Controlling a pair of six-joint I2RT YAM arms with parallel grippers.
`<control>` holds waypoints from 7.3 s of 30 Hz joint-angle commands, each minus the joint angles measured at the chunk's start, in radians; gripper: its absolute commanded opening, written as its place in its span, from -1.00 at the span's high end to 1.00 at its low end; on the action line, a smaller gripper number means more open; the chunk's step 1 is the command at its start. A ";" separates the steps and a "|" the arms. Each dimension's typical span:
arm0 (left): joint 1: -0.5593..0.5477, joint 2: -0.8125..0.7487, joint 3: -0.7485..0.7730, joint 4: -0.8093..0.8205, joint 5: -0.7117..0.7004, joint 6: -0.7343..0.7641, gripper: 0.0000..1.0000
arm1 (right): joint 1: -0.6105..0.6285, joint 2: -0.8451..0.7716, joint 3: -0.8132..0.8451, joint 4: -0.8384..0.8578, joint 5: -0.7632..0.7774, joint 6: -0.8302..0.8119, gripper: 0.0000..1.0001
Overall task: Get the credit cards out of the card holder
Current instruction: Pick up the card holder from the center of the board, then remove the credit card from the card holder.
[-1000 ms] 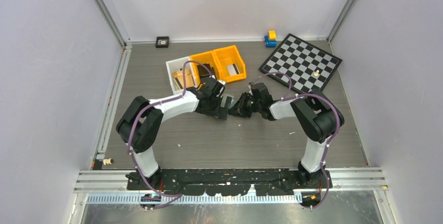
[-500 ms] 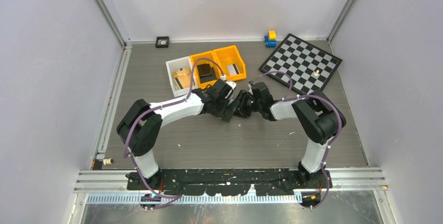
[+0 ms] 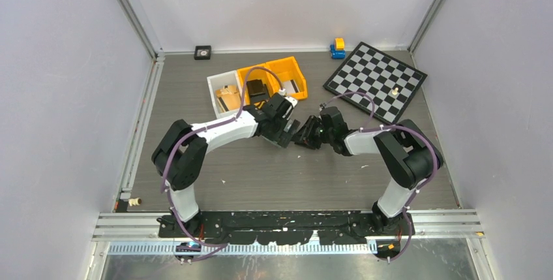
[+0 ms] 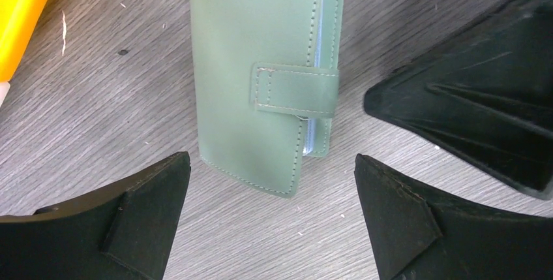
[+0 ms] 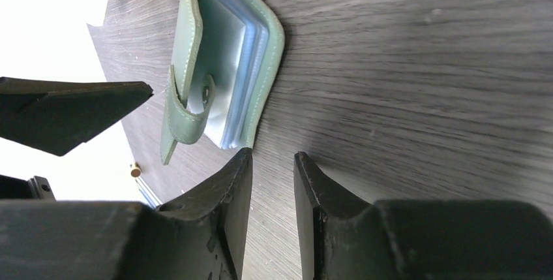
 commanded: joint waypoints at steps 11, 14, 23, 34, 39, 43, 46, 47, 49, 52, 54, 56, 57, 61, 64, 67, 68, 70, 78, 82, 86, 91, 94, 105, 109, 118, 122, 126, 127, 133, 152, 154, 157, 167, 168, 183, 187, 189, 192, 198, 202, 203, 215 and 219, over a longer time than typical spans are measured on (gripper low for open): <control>0.113 0.060 0.042 0.007 0.140 -0.027 -1.00 | -0.045 -0.251 -0.128 0.028 0.154 -0.004 0.03; 0.113 0.084 0.056 0.004 0.184 -0.026 -0.99 | -0.048 -0.276 -0.135 0.026 0.164 -0.005 0.01; 0.118 0.132 0.090 -0.025 0.225 -0.025 -0.81 | -0.054 -0.239 -0.126 0.050 0.123 0.005 0.02; 0.174 0.168 0.090 -0.026 0.313 -0.068 -0.15 | -0.054 -0.227 -0.124 0.068 0.102 0.008 0.06; 0.175 0.210 0.119 -0.062 0.312 -0.070 -0.15 | -0.053 -0.227 -0.123 0.068 0.100 0.008 0.07; 0.175 0.219 0.123 -0.068 0.331 -0.076 0.27 | -0.053 -0.226 -0.121 0.070 0.094 0.008 0.08; 0.180 0.205 0.108 -0.054 0.361 -0.088 0.56 | -0.054 -0.212 -0.115 0.071 0.084 0.007 0.08; 0.184 0.194 0.098 -0.042 0.376 -0.095 0.63 | -0.053 -0.206 -0.112 0.071 0.080 0.009 0.08; 0.195 0.160 0.065 -0.004 0.412 -0.115 0.79 | -0.055 -0.192 -0.109 0.075 0.074 0.011 0.03; 0.222 0.105 -0.004 0.072 0.481 -0.161 0.92 | -0.054 -0.185 -0.104 0.070 0.072 0.011 -0.21; 0.243 0.064 -0.054 0.131 0.535 -0.201 0.99 | -0.055 -0.189 -0.102 0.056 0.080 0.003 -0.36; 0.266 0.015 -0.107 0.211 0.591 -0.241 0.99 | -0.054 -0.199 -0.100 0.040 0.091 -0.004 -0.49; 0.276 -0.010 -0.134 0.246 0.633 -0.261 1.00 | -0.055 -0.204 -0.100 0.034 0.095 -0.009 -0.53; 0.305 -0.121 -0.238 0.392 0.747 -0.340 0.99 | -0.067 -0.218 -0.110 0.059 0.072 -0.004 -0.61; 0.317 -0.196 -0.298 0.478 0.807 -0.396 1.00 | -0.083 -0.236 -0.133 0.138 0.016 0.016 -0.70; 0.334 -0.240 -0.358 0.591 0.881 -0.469 1.00 | -0.089 -0.241 -0.142 0.205 -0.043 0.034 -0.73; 0.341 -0.252 -0.376 0.628 0.899 -0.491 1.00 | -0.089 -0.236 -0.149 0.244 -0.067 0.048 -0.73; 0.348 -0.270 -0.409 0.709 0.929 -0.540 1.00 | -0.089 -0.215 -0.165 0.352 -0.124 0.090 -0.74; 0.353 -0.266 -0.451 0.884 1.013 -0.647 1.00 | -0.081 -0.150 -0.199 0.653 -0.232 0.211 -0.75; 0.353 -0.244 -0.464 0.980 1.048 -0.710 1.00 | -0.071 -0.123 -0.189 0.682 -0.244 0.227 -0.30; 0.353 -0.229 -0.463 0.966 1.041 -0.699 0.99 | -0.069 -0.127 -0.186 0.696 -0.253 0.229 0.38; 0.352 -0.263 -0.438 0.718 0.882 -0.548 0.11 | -0.040 -0.270 -0.119 0.253 -0.116 0.010 0.99; 0.349 -0.330 -0.424 0.542 0.699 -0.439 -0.35 | 0.028 -0.380 -0.069 -0.001 0.046 -0.130 0.99; 0.246 -0.390 -0.427 0.496 0.523 -0.337 -0.99 | 0.209 -0.407 0.062 -0.286 0.348 -0.294 0.99; 0.235 -0.448 -0.460 0.546 0.526 -0.330 -0.99 | 0.232 -0.397 0.078 -0.310 0.404 -0.307 0.99; 0.160 -0.378 -0.410 0.496 0.464 -0.291 -0.99 | 0.268 -0.377 0.098 -0.309 0.406 -0.335 0.99; 0.137 -0.328 -0.366 0.409 0.364 -0.284 -0.99 | 0.284 -0.382 0.097 -0.299 0.408 -0.341 0.99; 0.135 -0.274 -0.326 0.342 0.336 -0.279 -0.99 | 0.288 -0.391 0.093 -0.294 0.411 -0.343 0.99; 0.131 -0.265 -0.318 0.329 0.323 -0.276 -0.99 | 0.288 -0.393 0.092 -0.300 0.419 -0.343 0.99; 0.156 -0.213 -0.254 0.172 0.157 -0.301 -1.00 | 0.288 -0.425 0.084 -0.343 0.534 -0.323 0.99; 0.311 -0.475 -0.554 0.661 0.569 -0.417 -1.00 | 0.252 -0.451 0.055 -0.316 0.506 -0.289 0.99; 0.307 -0.413 -0.526 0.646 0.606 -0.417 -0.99 | 0.251 -0.453 0.043 -0.285 0.470 -0.288 0.99; 0.307 -0.328 -0.492 0.655 0.666 -0.440 -0.99 | 0.247 -0.459 0.032 -0.256 0.434 -0.286 0.99; 0.321 -0.244 -0.465 0.629 0.690 -0.495 -0.99 | 0.226 -0.495 -0.016 -0.170 0.351 -0.254 0.99; 0.324 -0.239 -0.469 0.645 0.707 -0.506 -0.99 | 0.219 -0.499 -0.023 -0.157 0.349 -0.246 0.99; 0.331 -0.307 -0.564 0.953 0.849 -0.567 -0.56 | 0.097 -0.515 -0.113 0.046 0.097 -0.135 0.99; 0.331 -0.311 -0.573 0.976 0.846 -0.576 -0.57 | 0.091 -0.538 -0.130 0.068 0.093 -0.130 0.99; 0.331 -0.340 -0.585 0.975 0.826 -0.571 -0.66 | 0.087 -0.547 -0.134 0.070 0.094 -0.130 0.99; 0.331 -0.424 -0.607 0.928 0.764 -0.527 -0.78 | 0.086 -0.559 -0.141 0.077 0.095 -0.134 0.99; 0.331 -0.599 -0.616 0.764 0.590 -0.483 -0.99 | 0.084 -0.579 -0.129 0.049 0.101 -0.167 0.99; 0.331 -0.638 -0.565 0.629 0.459 -0.615 -0.99 | 0.084 -0.598 -0.114 0.027 0.182 -0.125 0.99; 0.331 -0.643 -0.516 0.531 0.402 -0.629 -0.99 | 0.084 -0.593 -0.089 -0.001 0.204 -0.106 0.99; 0.332 -0.849 -0.620 0.573 0.073 -0.606 -0.99 | 0.082 -0.587 -0.060 -0.020 0.254 -0.081 0.99; 0.333 -0.864 -0.687 0.643 0.091 -0.632 -0.99 | 0.083 -0.625 -0.058 -0.075 0.282 -0.125 0.99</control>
